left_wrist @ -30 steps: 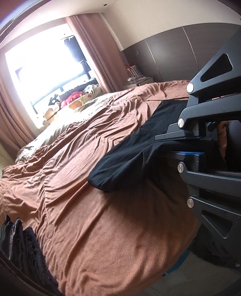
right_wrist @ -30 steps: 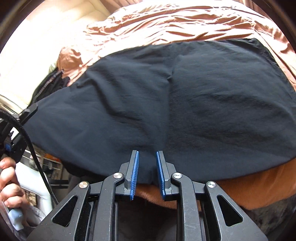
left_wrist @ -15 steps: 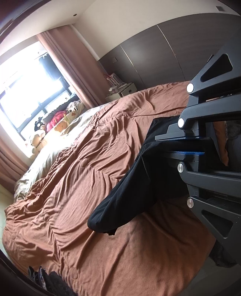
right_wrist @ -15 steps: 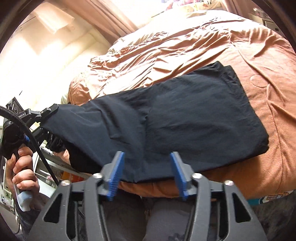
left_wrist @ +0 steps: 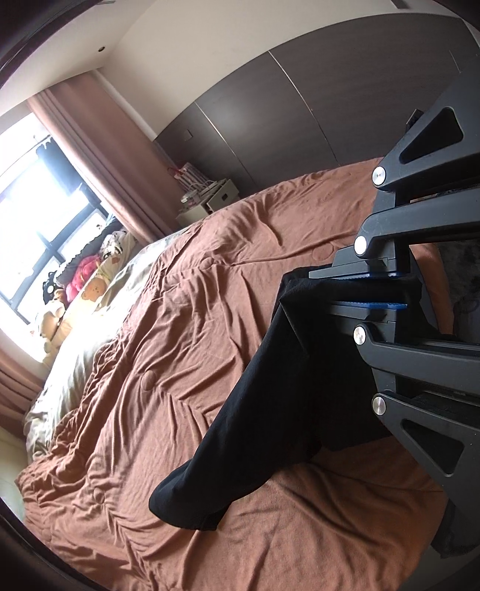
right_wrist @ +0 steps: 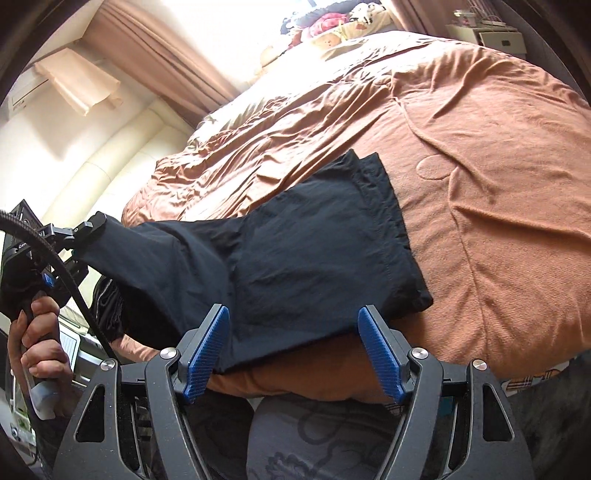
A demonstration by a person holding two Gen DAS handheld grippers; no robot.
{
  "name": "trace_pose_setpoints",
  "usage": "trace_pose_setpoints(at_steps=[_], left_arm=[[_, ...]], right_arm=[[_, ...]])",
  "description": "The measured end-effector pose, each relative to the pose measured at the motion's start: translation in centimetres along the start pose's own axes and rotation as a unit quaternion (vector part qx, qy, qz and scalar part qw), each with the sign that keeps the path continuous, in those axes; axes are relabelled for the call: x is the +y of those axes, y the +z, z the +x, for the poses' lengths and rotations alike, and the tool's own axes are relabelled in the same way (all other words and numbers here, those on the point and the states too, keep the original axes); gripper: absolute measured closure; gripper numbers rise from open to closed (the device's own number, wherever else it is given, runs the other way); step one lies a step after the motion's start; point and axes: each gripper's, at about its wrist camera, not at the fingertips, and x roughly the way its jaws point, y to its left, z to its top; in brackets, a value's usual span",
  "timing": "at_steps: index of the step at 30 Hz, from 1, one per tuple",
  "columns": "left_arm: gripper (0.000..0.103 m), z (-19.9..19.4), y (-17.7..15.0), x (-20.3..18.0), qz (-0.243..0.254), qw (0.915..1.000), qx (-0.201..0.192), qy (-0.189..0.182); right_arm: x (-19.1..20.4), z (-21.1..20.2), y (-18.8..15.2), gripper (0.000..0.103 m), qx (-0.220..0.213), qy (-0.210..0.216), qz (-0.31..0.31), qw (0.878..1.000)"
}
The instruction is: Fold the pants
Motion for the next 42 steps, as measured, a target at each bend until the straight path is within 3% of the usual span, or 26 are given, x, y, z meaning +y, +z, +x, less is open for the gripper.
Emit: trace_pose_setpoints(at_steps=[8, 17, 29, 30, 34, 35, 42], left_arm=[[0.094, 5.4, -1.6, -3.8, 0.039, 0.9977, 0.054, -0.012], [0.094, 11.1, -5.2, -6.6, 0.074, 0.9888, 0.126, -0.028], [0.096, 13.9, -9.3, -7.4, 0.079, 0.9757, 0.194, -0.062], [0.095, 13.7, -9.2, -7.2, 0.077, 0.9755, 0.196, -0.062], [0.05, 12.2, -8.4, -6.3, 0.069, 0.9784, 0.186, -0.059], [0.046, 11.7, -8.2, -5.9, 0.071, 0.9808, 0.173, -0.054], [0.045, 9.9, -6.2, -1.7, 0.062, 0.9862, 0.152, -0.021]], right_arm=[[-3.0, -2.2, -0.2, 0.031, -0.015, -0.009, 0.034, 0.999], [-5.7, -4.1, -0.7, 0.031, -0.03, -0.026, 0.072, 0.997], [-7.1, -5.0, -0.5, 0.031, -0.032, -0.037, 0.102, 0.994], [-6.9, -5.1, -0.4, 0.031, -0.032, -0.035, 0.101, 0.994], [-6.1, -4.8, 0.2, 0.031, -0.036, -0.023, 0.092, 0.995], [-5.8, -4.8, 0.4, 0.031, -0.037, -0.02, 0.09, 0.995], [-4.3, -3.6, 1.4, 0.031, -0.035, -0.022, 0.077, 0.996]])
